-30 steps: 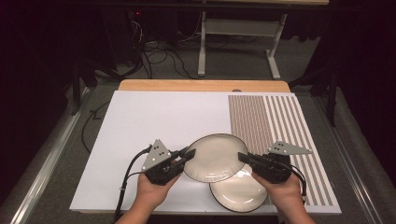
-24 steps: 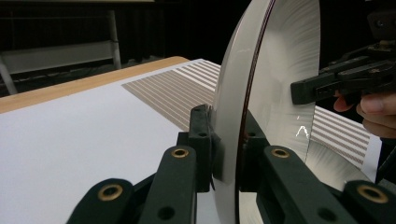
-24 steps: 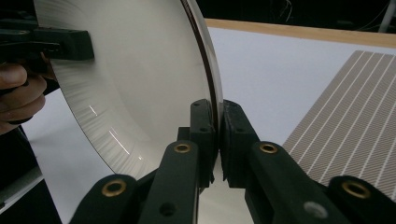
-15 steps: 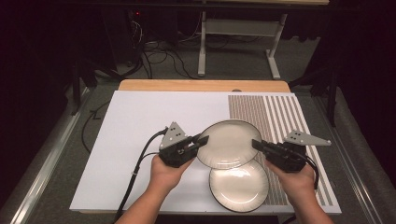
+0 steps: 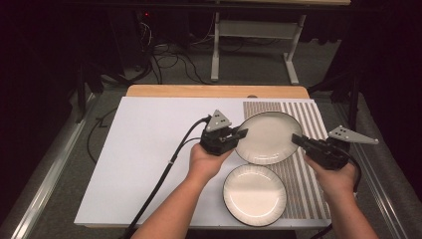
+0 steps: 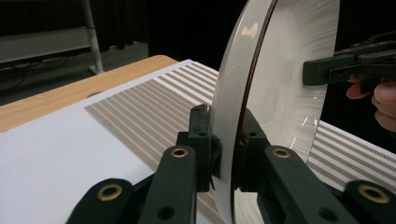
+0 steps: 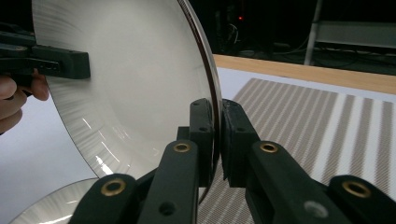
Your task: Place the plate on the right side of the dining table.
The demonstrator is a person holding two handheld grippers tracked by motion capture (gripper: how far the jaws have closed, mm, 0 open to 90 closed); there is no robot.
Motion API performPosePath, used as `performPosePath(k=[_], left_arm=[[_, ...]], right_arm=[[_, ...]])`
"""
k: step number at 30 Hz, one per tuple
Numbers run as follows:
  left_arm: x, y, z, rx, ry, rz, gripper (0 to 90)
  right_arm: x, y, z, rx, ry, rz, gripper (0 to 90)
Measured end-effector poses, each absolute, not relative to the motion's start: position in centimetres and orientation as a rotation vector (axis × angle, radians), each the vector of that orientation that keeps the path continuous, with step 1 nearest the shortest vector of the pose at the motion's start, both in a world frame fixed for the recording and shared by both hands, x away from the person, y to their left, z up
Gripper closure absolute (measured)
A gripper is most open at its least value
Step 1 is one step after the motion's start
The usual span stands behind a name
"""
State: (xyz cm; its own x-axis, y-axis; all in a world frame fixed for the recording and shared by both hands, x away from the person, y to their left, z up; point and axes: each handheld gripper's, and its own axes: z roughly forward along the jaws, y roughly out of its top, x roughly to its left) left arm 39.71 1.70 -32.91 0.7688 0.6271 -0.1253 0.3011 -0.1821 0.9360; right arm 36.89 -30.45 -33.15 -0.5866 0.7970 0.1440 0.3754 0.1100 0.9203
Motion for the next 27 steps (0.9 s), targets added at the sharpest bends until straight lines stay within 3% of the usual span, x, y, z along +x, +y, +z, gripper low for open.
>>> performPosePath(k=[14,27], left_arm=[[42.6,-4.3,-35.2,1.828,0.723,0.251,78.8],[43.5,-6.7,-37.9,1.888,0.736,0.186,77.5]], right_arm=[[36.9,-35.7,-35.2,1.269,1.921,1.411,86.5],[36.2,-37.7,-37.6,1.369,1.928,1.35,87.0]])
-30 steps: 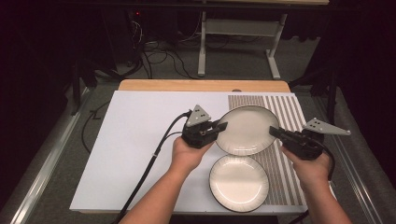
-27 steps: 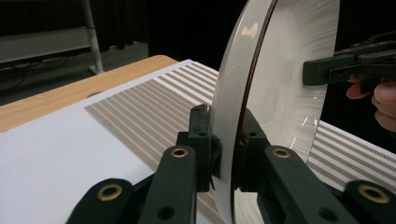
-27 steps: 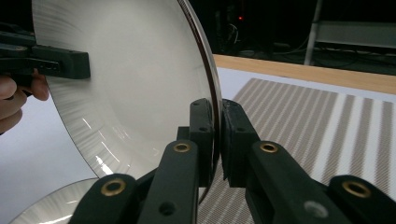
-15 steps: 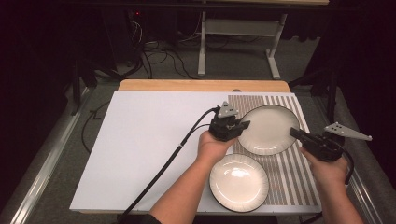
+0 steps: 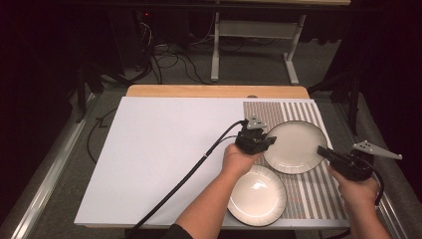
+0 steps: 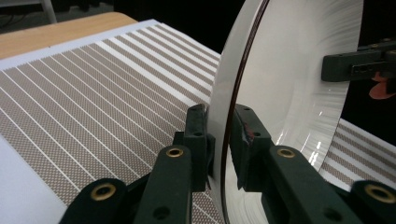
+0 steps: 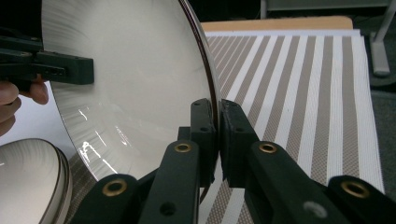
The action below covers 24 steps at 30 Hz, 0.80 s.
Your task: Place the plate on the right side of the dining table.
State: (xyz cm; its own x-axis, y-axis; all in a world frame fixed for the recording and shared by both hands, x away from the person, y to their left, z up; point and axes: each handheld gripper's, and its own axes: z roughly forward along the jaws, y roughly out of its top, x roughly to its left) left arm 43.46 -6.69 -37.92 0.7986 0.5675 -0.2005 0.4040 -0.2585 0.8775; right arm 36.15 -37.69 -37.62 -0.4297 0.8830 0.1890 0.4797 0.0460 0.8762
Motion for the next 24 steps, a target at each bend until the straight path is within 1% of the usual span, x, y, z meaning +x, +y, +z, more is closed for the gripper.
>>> performPosePath(k=[7,11,20,24], left_arm=[[43.2,-7.3,-38.5,1.923,0.74,0.17,77.1],[42.9,-7.6,-38.8,1.947,0.747,0.184,76.7],[43.2,-7.8,-38.9,1.951,0.776,0.166,76.1],[43.3,-8.0,-39.0,1.956,0.796,0.186,74.6]], right_arm=[[35.6,-38.1,-38.2,1.395,1.936,1.334,87.1],[35.3,-38.3,-38.6,1.408,1.944,1.326,87.1],[35.4,-38.3,-38.8,1.405,1.94,1.32,87.0],[35.6,-38.4,-38.9,1.413,1.94,1.32,87.0]])
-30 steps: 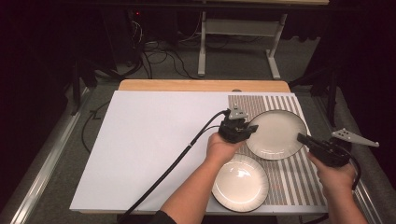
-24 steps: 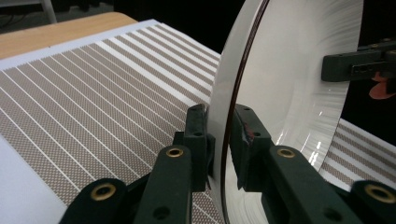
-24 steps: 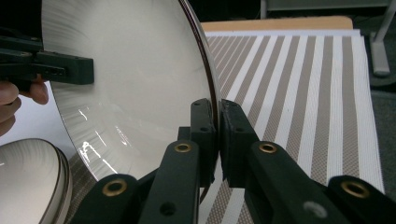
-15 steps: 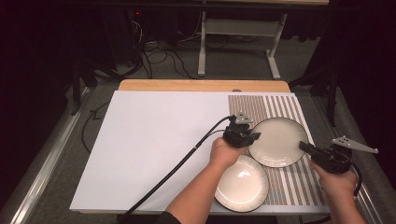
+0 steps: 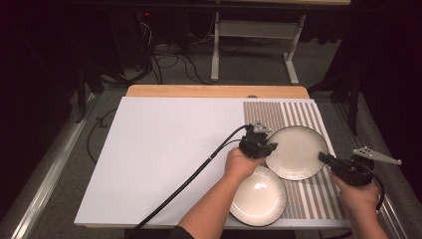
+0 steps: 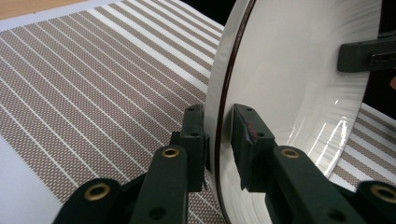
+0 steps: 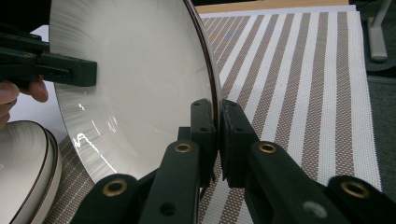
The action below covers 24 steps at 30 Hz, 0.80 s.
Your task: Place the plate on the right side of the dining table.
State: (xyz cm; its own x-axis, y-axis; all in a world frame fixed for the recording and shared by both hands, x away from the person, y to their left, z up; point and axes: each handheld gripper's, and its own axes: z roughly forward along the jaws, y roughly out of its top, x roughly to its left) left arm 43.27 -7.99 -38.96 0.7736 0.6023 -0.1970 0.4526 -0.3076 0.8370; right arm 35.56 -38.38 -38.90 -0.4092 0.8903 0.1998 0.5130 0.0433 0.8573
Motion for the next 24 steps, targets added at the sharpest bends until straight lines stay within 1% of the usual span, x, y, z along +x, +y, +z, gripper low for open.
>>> performPosePath(k=[2,4,6,14,17,19,21,24], left_arm=[[43.2,-8.0,-38.8,1.945,0.799,0.204,72.7],[43.3,-7.7,-38.5,1.926,0.805,0.199,64.7],[43.2,-7.4,-38.1,1.92,0.795,0.226,57.3],[42.2,-4.2,-36.8,1.831,0.776,0.299,40.6],[41.4,-2.6,-36.6,1.814,0.775,0.334,36.5],[40.9,-1.4,-36.5,1.803,0.784,0.341,38.4],[40.4,-0.2,-36.6,1.787,0.796,0.352,38.0],[39.7,1.5,-36.6,1.775,0.811,0.369,34.5]], right_arm=[[35.6,-38.4,-38.9,1.415,1.938,1.318,86.9],[35.6,-38.4,-39.0,1.417,1.935,1.306,86.6],[35.8,-38.6,-39.1,1.423,1.936,1.314,86.6],[36.3,-38.3,-38.9,1.431,1.941,1.293,86.3],[36.6,-38.1,-38.8,1.439,1.943,1.281,86.0],[36.8,-38.0,-38.8,1.437,1.948,1.27,85.8],[37.0,-37.9,-38.8,1.445,1.948,1.265,85.8],[37.2,-37.9,-38.8,1.448,1.95,1.259,85.6]])
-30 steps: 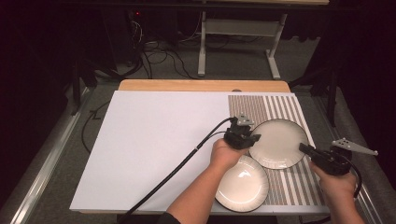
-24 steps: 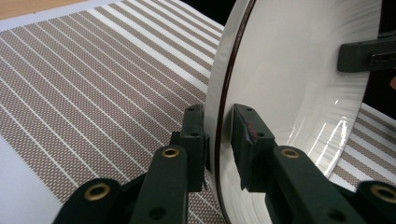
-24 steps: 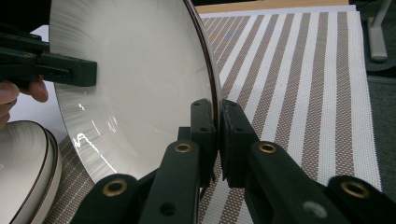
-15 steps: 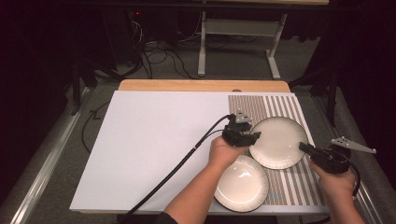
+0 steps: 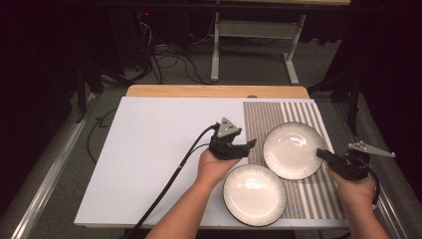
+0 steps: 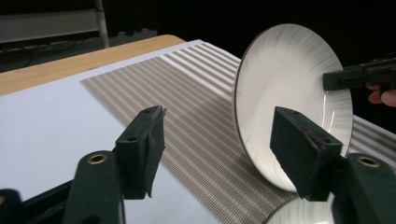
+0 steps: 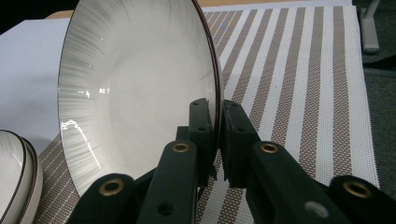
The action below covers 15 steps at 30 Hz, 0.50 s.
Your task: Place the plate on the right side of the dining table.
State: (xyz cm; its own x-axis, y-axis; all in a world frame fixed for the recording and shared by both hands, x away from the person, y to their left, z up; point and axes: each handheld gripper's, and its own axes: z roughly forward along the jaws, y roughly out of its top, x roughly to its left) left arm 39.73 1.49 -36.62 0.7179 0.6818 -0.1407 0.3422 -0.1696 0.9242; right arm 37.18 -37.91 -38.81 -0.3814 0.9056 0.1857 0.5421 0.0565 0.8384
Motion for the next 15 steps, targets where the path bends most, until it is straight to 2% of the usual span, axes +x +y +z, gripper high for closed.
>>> performPosePath(k=[11,15], left_arm=[[36.7,9.5,-36.9,1.729,0.885,0.513,16.3],[35.6,12.2,-37.2,1.709,0.901,0.545,13.8]], right_arm=[[37.8,-37.6,-38.8,1.476,1.956,1.226,84.9],[38.1,-37.5,-38.8,1.485,1.959,1.212,84.5]])
